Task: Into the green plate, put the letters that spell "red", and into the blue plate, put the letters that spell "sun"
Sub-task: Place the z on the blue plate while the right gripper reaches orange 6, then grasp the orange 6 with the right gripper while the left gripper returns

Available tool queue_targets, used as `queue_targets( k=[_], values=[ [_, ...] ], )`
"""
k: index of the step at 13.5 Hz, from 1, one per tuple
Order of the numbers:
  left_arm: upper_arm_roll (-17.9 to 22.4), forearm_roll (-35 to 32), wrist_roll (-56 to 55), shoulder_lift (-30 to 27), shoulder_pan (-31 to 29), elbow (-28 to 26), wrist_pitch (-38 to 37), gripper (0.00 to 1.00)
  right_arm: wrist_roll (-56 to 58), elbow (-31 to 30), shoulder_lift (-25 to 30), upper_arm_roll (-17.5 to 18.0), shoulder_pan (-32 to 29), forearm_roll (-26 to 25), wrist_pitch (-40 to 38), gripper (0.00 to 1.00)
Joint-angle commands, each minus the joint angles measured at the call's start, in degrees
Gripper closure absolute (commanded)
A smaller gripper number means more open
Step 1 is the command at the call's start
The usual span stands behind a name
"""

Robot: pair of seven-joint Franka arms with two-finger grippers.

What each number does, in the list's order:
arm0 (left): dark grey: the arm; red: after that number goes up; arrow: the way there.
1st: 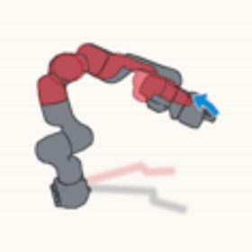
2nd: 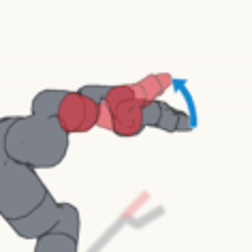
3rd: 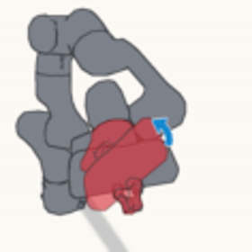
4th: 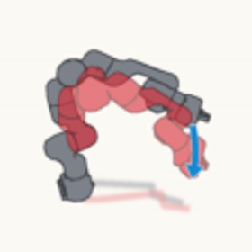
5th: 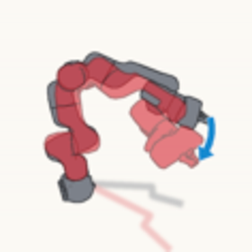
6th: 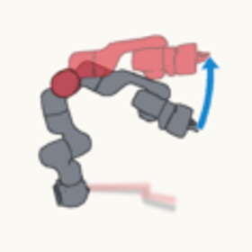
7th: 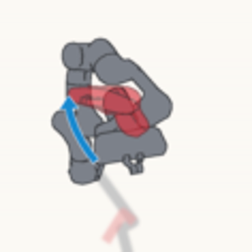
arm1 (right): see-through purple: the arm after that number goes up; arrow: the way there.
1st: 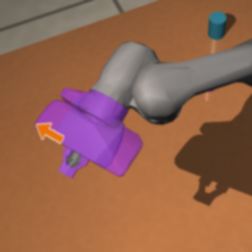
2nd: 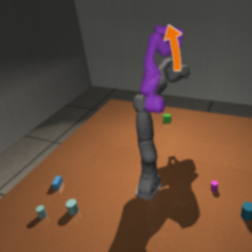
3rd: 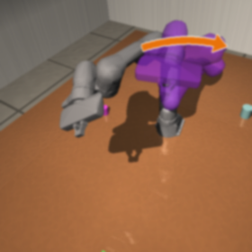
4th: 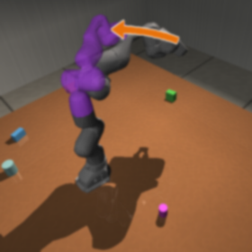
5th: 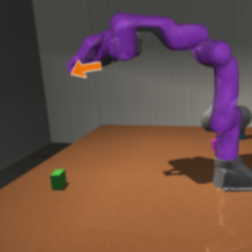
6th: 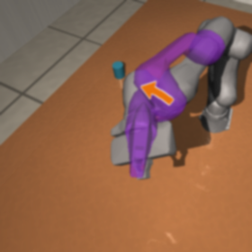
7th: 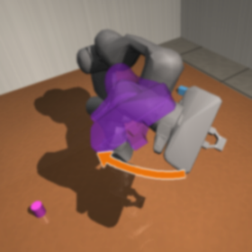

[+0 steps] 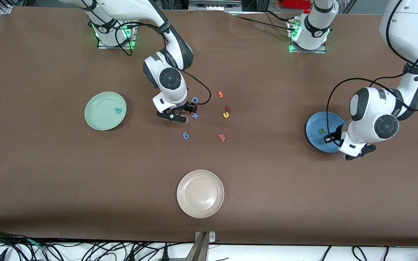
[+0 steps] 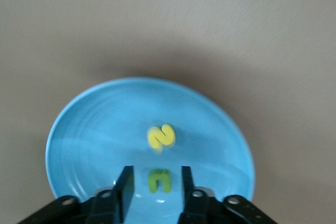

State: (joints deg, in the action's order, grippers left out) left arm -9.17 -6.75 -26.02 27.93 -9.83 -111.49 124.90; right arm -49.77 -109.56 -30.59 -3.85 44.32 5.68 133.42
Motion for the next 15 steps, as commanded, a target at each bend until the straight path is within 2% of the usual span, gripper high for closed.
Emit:
queue_targets(
  k=[1,5,7,8,9,10,11,14,15],
  values=[
    [-0.85,0.68,0.97,-3.05,0.16,-2.68,-1.59,0.00,-0.77,-0.57,-0.44,-0.37,0.59,-0.94,0.88,0.01],
    [-1.63,1.82,0.27,-6.57,6.65,-2.68,-1.77,0.00,-3.57,-1.63,-1.14,-0.37,1.64,-0.85,3.69,0.08],
    [-6.10,4.37,-6.55,-6.75,8.59,-1.98,-1.51,0.00,-3.76,-1.89,-1.23,-0.45,2.17,-0.85,3.87,0.17],
    [-6.38,4.46,-10.59,-6.58,11.04,-0.76,-1.42,0.00,-3.85,-2.50,-1.31,-0.45,2.26,-0.85,4.22,0.18],
    [-6.38,4.46,-14.46,-6.49,13.32,-0.23,-1.07,0.00,-4.11,-2.94,-1.23,-0.45,2.26,-0.85,4.83,0.23],
    [-6.64,4.46,-17.54,-6.40,14.74,0.74,-0.89,0.00,-4.11,-3.29,-1.31,-0.45,2.26,-0.85,5.27,0.39],
    [-6.99,4.55,-20.88,-6.14,16.58,1.70,-0.89,0.00,-4.20,-3.38,-1.31,-0.45,2.26,-0.85,5.27,0.46],
    [-7.00,4.46,-29.77,-5.00,22.38,4.34,-0.80,0.00,-4.72,-3.38,-1.31,-0.45,2.26,-0.85,5.27,0.48],
    [-7.00,4.46,-32.23,-4.21,24.49,4.96,0.68,0.00,-4.90,-3.38,-1.23,-0.45,2.26,-0.85,5.36,0.57]
  ],
)
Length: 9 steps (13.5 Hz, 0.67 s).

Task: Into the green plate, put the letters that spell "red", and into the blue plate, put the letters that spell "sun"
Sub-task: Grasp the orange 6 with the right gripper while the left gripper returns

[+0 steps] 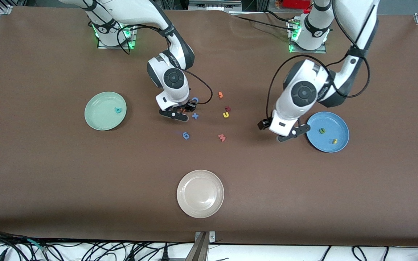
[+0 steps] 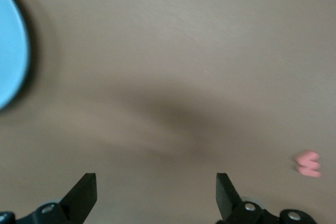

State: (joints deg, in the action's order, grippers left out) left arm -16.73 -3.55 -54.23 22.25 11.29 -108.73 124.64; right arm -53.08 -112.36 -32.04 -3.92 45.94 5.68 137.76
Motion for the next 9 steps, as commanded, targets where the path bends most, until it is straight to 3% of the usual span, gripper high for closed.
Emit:
queue_targets(
  k=[1,2,5,6,9],
  values=[
    [0.56,1.35,-6.22,1.83,5.13,2.21,3.83,0.00,-1.58,-0.58,0.22,-0.38,0.64,-0.85,1.02,0.59],
    [0.56,1.09,-9.11,2.53,6.89,2.38,6.29,0.00,-1.58,-0.58,0.22,-0.38,0.64,-0.85,1.02,0.62],
    [0.64,0.13,-9.49,5.25,9.71,4.13,10.53,0.00,-2.11,-0.58,0.22,-0.38,0.64,-0.85,1.11,0.94],
    [0.64,-1.35,-9.06,7.44,9.81,6.06,10.53,0.00,-2.11,-0.58,0.22,-0.38,0.64,-0.85,1.11,1.00],
    [0.56,-5.23,-4.84,12.72,10.51,8.89,10.53,0.00,-2.37,-0.50,0.66,-0.56,0.55,-0.76,0.94,1.00]
  ],
)
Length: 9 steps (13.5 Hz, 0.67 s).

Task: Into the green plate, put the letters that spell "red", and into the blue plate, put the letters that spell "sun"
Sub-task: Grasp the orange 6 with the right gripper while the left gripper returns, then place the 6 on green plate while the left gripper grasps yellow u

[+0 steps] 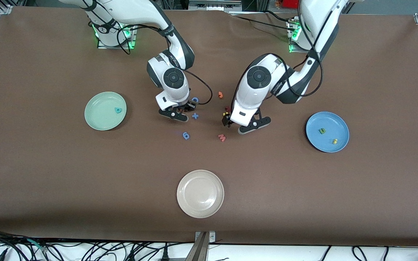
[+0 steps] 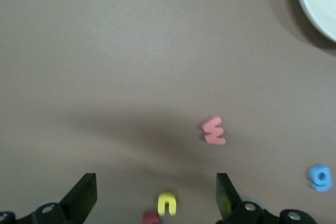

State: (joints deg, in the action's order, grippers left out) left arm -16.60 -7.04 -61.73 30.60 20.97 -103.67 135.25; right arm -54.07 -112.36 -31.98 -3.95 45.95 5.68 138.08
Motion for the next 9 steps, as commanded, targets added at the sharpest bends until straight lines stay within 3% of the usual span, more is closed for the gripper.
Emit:
queue_targets(
  k=[1,5,9],
  values=[
    [0.43,-1.75,3.80,4.81,1.08,3.82,-0.08,0.00,-1.30,-0.32,1.12,-0.79,0.46,-0.76,0.26,1.00],
    [0.34,-1.05,5.66,6.58,2.49,3.74,0.10,0.00,2.29,0.38,6.30,-4.30,0.19,-0.67,-7.27,1.00],
    [0.34,1.07,5.31,6.93,4.68,1.90,2.12,0.00,14.31,0.56,12.37,-11.75,0.02,-0.15,-18.79,1.00]
  ],
)
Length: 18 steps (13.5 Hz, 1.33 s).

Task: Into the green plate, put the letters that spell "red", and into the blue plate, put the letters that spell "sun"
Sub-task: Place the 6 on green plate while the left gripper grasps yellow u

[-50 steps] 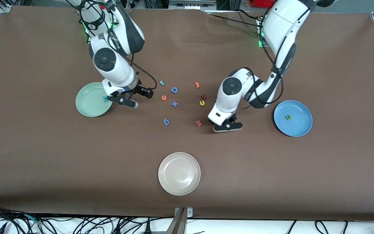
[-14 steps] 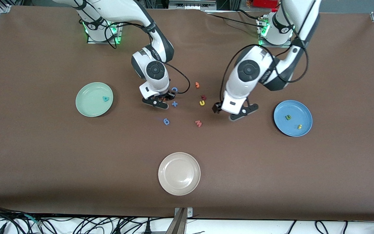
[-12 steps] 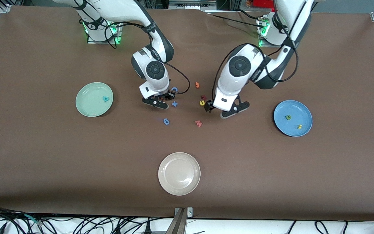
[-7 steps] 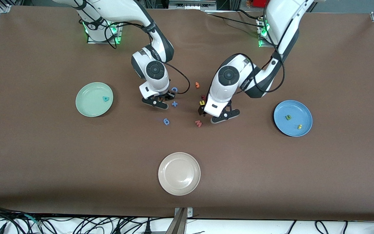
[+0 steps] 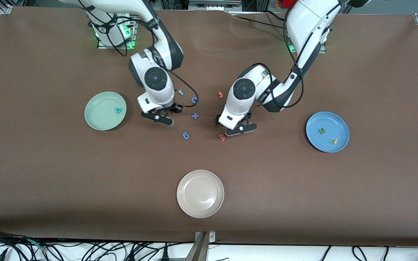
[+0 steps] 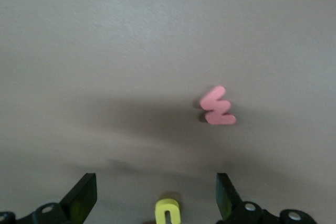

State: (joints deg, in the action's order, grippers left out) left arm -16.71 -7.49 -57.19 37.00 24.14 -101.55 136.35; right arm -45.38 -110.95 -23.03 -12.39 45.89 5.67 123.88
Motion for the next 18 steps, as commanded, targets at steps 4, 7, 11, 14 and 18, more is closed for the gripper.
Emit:
queue_targets(
  k=[4,7,11,14,18],
  values=[
    [0.45,3.27,0.58,0.18,2.57,-3.38,3.92,0.00,21.61,-1.46,6.23,-13.42,0.07,-0.04,-11.20,1.00],
    [0.45,3.27,0.41,0.17,3.19,-4.00,4.54,0.00,33.66,-4.53,7.12,-20.72,0.07,-0.04,-10.95,1.00],
    [0.53,3.28,0.15,0.18,3.37,-5.41,6.74,0.07,41.32,-14.35,6.50,-26.10,-0.01,0.13,0.61,1.00],
    [0.53,3.01,-1.51,0.44,4.07,-6.02,8.40,0.25,41.95,-20.88,5.71,-26.11,-0.45,0.48,9.34,1.00],
    [0.62,2.31,-3.37,0.35,4.69,-7.17,9.64,0.70,42.04,-23.00,3.26,-26.02,-0.54,3.20,11.99,1.00]
  ],
)
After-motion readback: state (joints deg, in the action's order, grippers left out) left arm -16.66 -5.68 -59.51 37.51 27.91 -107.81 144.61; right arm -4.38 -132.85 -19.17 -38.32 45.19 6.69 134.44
